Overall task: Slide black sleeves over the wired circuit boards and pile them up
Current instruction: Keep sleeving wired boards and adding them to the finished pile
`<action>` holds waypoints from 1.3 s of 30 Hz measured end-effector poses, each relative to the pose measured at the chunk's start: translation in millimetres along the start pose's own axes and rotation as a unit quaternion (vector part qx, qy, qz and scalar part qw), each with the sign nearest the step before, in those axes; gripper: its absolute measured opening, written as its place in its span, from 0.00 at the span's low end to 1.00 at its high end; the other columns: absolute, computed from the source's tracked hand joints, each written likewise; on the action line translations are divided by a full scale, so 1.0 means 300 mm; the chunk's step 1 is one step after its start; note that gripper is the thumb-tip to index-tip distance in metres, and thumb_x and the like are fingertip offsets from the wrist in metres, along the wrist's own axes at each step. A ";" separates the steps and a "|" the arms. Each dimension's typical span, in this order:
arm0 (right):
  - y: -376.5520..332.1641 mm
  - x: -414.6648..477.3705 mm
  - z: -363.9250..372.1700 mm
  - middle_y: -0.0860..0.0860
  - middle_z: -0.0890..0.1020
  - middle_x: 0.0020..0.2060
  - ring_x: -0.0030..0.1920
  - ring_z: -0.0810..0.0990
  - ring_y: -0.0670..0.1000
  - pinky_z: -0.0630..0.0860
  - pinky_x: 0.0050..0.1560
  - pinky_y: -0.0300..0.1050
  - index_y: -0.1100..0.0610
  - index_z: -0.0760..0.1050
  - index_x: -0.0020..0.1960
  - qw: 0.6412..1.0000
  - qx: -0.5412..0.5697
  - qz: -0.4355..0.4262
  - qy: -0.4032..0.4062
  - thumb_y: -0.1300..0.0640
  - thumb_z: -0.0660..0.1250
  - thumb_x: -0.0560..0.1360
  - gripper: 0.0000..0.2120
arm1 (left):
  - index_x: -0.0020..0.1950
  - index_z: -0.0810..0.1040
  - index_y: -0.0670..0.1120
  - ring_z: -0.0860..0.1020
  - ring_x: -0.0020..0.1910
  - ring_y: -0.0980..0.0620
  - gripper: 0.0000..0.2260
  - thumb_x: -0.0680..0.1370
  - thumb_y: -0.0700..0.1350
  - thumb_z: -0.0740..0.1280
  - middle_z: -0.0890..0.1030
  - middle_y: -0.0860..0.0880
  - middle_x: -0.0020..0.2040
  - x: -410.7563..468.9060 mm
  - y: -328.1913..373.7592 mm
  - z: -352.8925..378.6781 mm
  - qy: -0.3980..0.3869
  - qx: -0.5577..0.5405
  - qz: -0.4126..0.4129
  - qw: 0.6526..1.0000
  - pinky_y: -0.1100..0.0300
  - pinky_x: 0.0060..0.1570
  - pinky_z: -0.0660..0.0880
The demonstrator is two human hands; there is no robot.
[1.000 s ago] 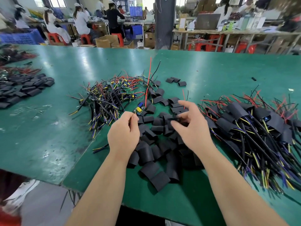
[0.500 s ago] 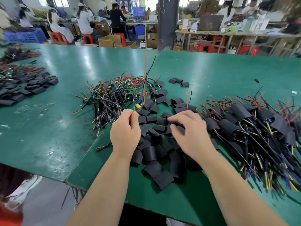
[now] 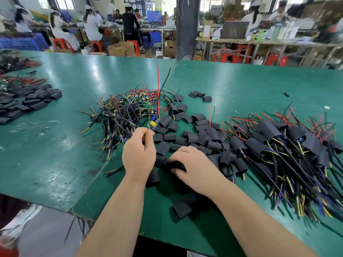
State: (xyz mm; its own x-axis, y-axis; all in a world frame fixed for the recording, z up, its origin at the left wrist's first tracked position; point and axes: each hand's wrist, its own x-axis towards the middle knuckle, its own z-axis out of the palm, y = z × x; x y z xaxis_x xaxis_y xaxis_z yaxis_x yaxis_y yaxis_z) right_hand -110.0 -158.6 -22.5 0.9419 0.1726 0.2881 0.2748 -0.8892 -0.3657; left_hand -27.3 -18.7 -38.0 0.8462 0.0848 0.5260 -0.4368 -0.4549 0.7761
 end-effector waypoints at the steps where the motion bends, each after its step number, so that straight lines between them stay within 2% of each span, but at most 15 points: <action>1: 0.007 -0.001 -0.006 0.51 0.78 0.51 0.56 0.74 0.53 0.70 0.58 0.49 0.55 0.79 0.54 1.000 0.012 0.007 0.013 0.59 0.68 0.74 0.09 | 0.46 0.78 0.46 0.68 0.27 0.53 0.08 0.81 0.45 0.60 0.70 0.55 0.27 -0.001 -0.001 0.000 -0.002 -0.001 -0.002 1.000 0.58 0.30 0.64; 3: 0.019 0.000 -0.028 0.52 0.80 0.47 0.51 0.77 0.52 0.71 0.56 0.43 0.58 0.81 0.50 0.997 0.045 0.025 0.053 0.63 0.69 0.73 0.07 | 0.46 0.78 0.47 0.68 0.27 0.54 0.08 0.81 0.45 0.60 0.70 0.55 0.27 -0.001 -0.001 -0.002 -0.004 -0.002 -0.007 1.000 0.59 0.31 0.62; 6: 0.040 0.001 -0.072 0.48 0.82 0.41 0.40 0.77 0.38 0.69 0.47 0.25 0.56 0.82 0.45 0.980 0.113 0.095 0.136 0.66 0.71 0.70 0.07 | 0.46 0.78 0.47 0.67 0.27 0.53 0.08 0.81 0.45 0.60 0.69 0.55 0.26 -0.001 0.001 -0.004 -0.007 -0.001 -0.013 1.000 0.58 0.30 0.62; 7: 0.053 0.004 -0.088 0.46 0.82 0.39 0.38 0.77 0.36 0.68 0.45 0.22 0.55 0.82 0.44 0.970 0.138 0.123 0.158 0.67 0.71 0.70 0.08 | 0.46 0.78 0.47 0.67 0.27 0.52 0.08 0.81 0.45 0.60 0.69 0.54 0.26 0.001 0.002 -0.003 -0.007 0.000 -0.015 1.000 0.58 0.30 0.62; 12: 0.140 0.007 -0.156 0.43 0.82 0.36 0.38 0.80 0.43 0.72 0.42 0.30 0.50 0.79 0.41 0.929 0.192 0.210 0.236 0.65 0.72 0.71 0.10 | 0.47 0.78 0.47 0.67 0.27 0.51 0.09 0.81 0.46 0.60 0.69 0.54 0.27 0.008 0.002 0.004 -0.011 0.000 -0.022 1.000 0.58 0.30 0.62; 16: 0.174 0.021 -0.179 0.42 0.82 0.34 0.32 0.77 0.37 0.72 0.38 0.28 0.49 0.79 0.38 0.904 0.228 0.231 0.277 0.64 0.73 0.71 0.11 | 0.48 0.78 0.46 0.67 0.26 0.52 0.09 0.81 0.45 0.60 0.70 0.54 0.27 0.009 0.001 0.004 -0.012 0.005 -0.014 1.000 0.59 0.29 0.61; 19: 0.186 0.048 -0.189 0.43 0.82 0.33 0.32 0.77 0.38 0.73 0.38 0.29 0.48 0.79 0.37 0.888 0.268 0.238 0.289 0.65 0.73 0.71 0.12 | 0.47 0.78 0.46 0.67 0.26 0.53 0.09 0.81 0.45 0.60 0.69 0.54 0.26 0.010 0.000 0.004 -0.014 0.004 -0.003 1.000 0.59 0.28 0.61; 22: 0.189 0.062 -0.192 0.45 0.83 0.34 0.34 0.79 0.41 0.74 0.39 0.35 0.49 0.79 0.38 0.892 0.279 0.235 0.267 0.64 0.73 0.72 0.10 | 0.46 0.77 0.46 0.67 0.26 0.55 0.08 0.81 0.44 0.60 0.69 0.54 0.27 0.012 -0.001 0.005 -0.014 0.006 0.005 1.000 0.60 0.28 0.61; 24: 0.190 0.066 -0.195 0.44 0.83 0.34 0.34 0.80 0.41 0.77 0.39 0.35 0.49 0.79 0.39 0.903 0.265 0.227 0.251 0.64 0.73 0.72 0.10 | 0.46 0.77 0.46 0.67 0.26 0.55 0.08 0.81 0.44 0.60 0.69 0.55 0.27 0.014 -0.002 0.006 -0.015 0.004 0.006 1.000 0.59 0.28 0.61; 27: 0.183 0.083 -0.197 0.47 0.84 0.32 0.33 0.82 0.44 0.79 0.36 0.36 0.54 0.80 0.42 0.924 0.270 0.220 0.156 0.64 0.72 0.72 0.05 | 0.46 0.77 0.46 0.67 0.26 0.56 0.08 0.81 0.45 0.60 0.69 0.55 0.26 0.015 -0.004 0.007 -0.014 0.003 0.010 1.000 0.60 0.27 0.60; 29: 0.165 0.114 -0.184 0.51 0.83 0.32 0.32 0.83 0.48 0.78 0.33 0.38 0.56 0.80 0.42 0.921 0.304 0.224 0.099 0.64 0.70 0.74 0.05 | 0.46 0.77 0.46 0.66 0.26 0.56 0.08 0.81 0.44 0.60 0.68 0.55 0.26 0.016 -0.003 0.007 -0.011 0.002 0.012 1.000 0.60 0.27 0.60; 32: 0.148 0.206 -0.146 0.44 0.82 0.33 0.34 0.80 0.43 0.75 0.39 0.34 0.49 0.79 0.39 0.950 0.205 0.209 0.105 0.62 0.69 0.73 0.09 | 0.45 0.77 0.46 0.67 0.27 0.55 0.08 0.81 0.45 0.60 0.68 0.55 0.26 0.018 -0.009 0.010 -0.003 -0.004 0.005 1.000 0.59 0.28 0.61; 35: 0.119 0.304 -0.114 0.43 0.80 0.39 0.37 0.75 0.40 0.69 0.44 0.36 0.47 0.79 0.44 0.972 0.122 0.177 0.094 0.61 0.68 0.73 0.08 | 0.45 0.77 0.46 0.67 0.28 0.53 0.08 0.81 0.45 0.61 0.69 0.55 0.26 0.018 -0.013 0.010 0.003 -0.010 -0.002 1.000 0.58 0.30 0.61; 37: 0.103 0.347 -0.105 0.43 0.79 0.44 0.37 0.72 0.36 0.66 0.45 0.35 0.47 0.81 0.51 0.989 0.080 0.128 0.007 0.57 0.71 0.73 0.09 | 0.45 0.77 0.47 0.68 0.29 0.52 0.08 0.81 0.45 0.61 0.70 0.54 0.27 0.020 -0.013 0.010 0.004 -0.005 0.001 1.000 0.58 0.30 0.62; 39: 0.072 0.368 -0.092 0.44 0.78 0.50 0.45 0.75 0.39 0.68 0.50 0.37 0.46 0.80 0.58 0.985 0.031 0.079 -0.148 0.52 0.75 0.69 0.18 | 0.45 0.76 0.46 0.70 0.30 0.50 0.08 0.81 0.45 0.61 0.73 0.53 0.29 0.023 -0.014 0.009 0.006 -0.002 0.001 1.000 0.56 0.31 0.65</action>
State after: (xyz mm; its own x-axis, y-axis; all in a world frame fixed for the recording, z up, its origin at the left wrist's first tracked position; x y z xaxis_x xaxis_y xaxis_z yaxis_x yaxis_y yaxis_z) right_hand -5.4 -170.5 25.7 0.9864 0.1586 -0.0429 0.1237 -0.8888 -0.4414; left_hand -18.7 -18.6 -38.6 0.8415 0.0948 0.5320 -0.4399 -0.4514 0.7763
